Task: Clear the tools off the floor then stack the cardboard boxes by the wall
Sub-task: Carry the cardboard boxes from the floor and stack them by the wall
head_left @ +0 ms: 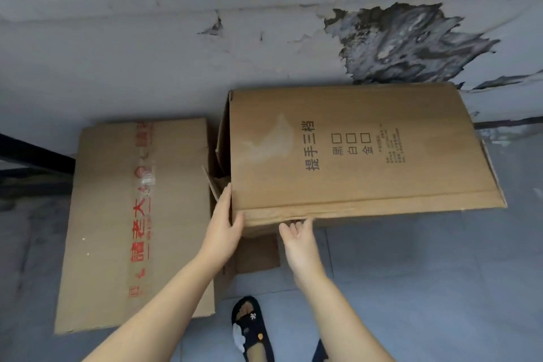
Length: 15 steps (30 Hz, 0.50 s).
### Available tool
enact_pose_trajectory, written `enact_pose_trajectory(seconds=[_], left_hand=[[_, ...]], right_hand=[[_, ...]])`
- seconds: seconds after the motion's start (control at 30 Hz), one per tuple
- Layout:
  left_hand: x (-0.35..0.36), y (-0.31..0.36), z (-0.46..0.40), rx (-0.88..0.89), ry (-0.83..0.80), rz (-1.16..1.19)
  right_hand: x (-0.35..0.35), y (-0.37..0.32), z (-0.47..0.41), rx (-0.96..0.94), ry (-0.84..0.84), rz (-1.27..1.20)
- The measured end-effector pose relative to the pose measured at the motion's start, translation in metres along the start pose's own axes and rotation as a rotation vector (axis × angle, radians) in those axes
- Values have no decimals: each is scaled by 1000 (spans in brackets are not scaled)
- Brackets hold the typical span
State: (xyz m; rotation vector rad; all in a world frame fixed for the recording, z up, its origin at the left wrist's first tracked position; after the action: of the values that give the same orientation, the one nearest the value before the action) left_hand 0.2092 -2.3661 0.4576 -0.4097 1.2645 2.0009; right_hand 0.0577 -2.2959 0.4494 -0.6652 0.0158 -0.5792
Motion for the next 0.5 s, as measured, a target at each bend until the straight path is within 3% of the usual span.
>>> enact_pose_trajectory(seconds=[0.07,0.13,0.23,0.3,0.5], left_hand=[[-3,8,5,62,127,-161],[-6,-6,10,-55,248,-200],[16,-42,19,-456,72,195],[40,-42,22,-546,-48,393],[44,-20,8,-548,185,556]], right_hand=[[-14,-3,4,21,-55,137],[-46,-14,11,-17,-38,274],[-122,-50,7,-134,109,382],[-181,-76,-6,-195,248,468],[-333,-178,-33,-426,715,691]])
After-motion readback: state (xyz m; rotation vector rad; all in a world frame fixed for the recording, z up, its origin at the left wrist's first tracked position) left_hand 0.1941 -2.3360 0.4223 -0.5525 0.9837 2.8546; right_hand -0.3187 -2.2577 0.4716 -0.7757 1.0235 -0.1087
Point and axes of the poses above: each hand's wrist, its own z-axis away from the middle knuckle, its own x-axis out of the palm, y = z × x, the point moved 8 cm from there along -z, towards the middle knuckle, and after that the axes turned 15 degrees about -z, right-handed, at the moved point
